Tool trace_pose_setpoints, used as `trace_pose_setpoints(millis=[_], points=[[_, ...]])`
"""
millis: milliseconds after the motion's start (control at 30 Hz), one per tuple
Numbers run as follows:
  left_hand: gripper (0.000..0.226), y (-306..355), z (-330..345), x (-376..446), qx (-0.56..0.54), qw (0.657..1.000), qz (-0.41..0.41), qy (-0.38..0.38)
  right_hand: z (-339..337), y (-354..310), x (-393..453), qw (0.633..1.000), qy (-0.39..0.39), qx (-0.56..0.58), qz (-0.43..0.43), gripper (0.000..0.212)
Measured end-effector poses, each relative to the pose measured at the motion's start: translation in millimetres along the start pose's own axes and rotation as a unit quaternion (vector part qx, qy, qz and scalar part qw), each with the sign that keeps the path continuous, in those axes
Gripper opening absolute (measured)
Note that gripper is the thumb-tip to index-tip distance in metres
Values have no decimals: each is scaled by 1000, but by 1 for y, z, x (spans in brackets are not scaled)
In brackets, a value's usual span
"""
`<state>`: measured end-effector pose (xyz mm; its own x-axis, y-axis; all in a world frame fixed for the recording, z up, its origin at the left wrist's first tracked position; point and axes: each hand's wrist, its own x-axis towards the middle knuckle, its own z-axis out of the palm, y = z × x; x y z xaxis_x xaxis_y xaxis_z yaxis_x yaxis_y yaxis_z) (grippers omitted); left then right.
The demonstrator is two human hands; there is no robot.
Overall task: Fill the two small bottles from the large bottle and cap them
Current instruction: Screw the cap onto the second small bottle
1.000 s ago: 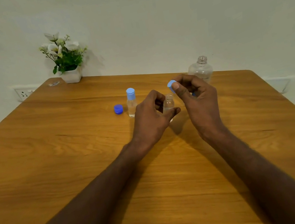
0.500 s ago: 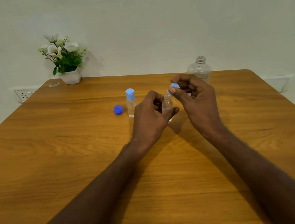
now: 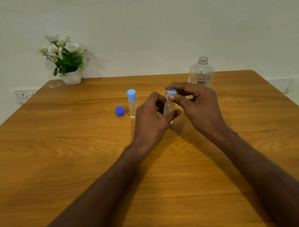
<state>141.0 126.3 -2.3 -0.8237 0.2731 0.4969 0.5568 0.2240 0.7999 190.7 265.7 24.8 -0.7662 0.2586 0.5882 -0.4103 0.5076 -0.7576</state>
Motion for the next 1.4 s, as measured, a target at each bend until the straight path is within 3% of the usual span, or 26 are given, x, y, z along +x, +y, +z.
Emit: trace_pose_setpoints(millis=[300,667,1300,1400], points=[[27,1,-1,-1,-3,1000,3,1,-1,4,0,999,-32,-40,15,32],[28,2,-2,-1,-11,1000,-12,-10,-3,2,0,999,-18,-23,30,33],[35,3,-5,1,-134,987,-52,-67,-7,-4,1,1000,14,-14,0,26],[32,3,-6,1,-139,987,-58,-63,-6,-5,0,1000,10,-13,0,34]])
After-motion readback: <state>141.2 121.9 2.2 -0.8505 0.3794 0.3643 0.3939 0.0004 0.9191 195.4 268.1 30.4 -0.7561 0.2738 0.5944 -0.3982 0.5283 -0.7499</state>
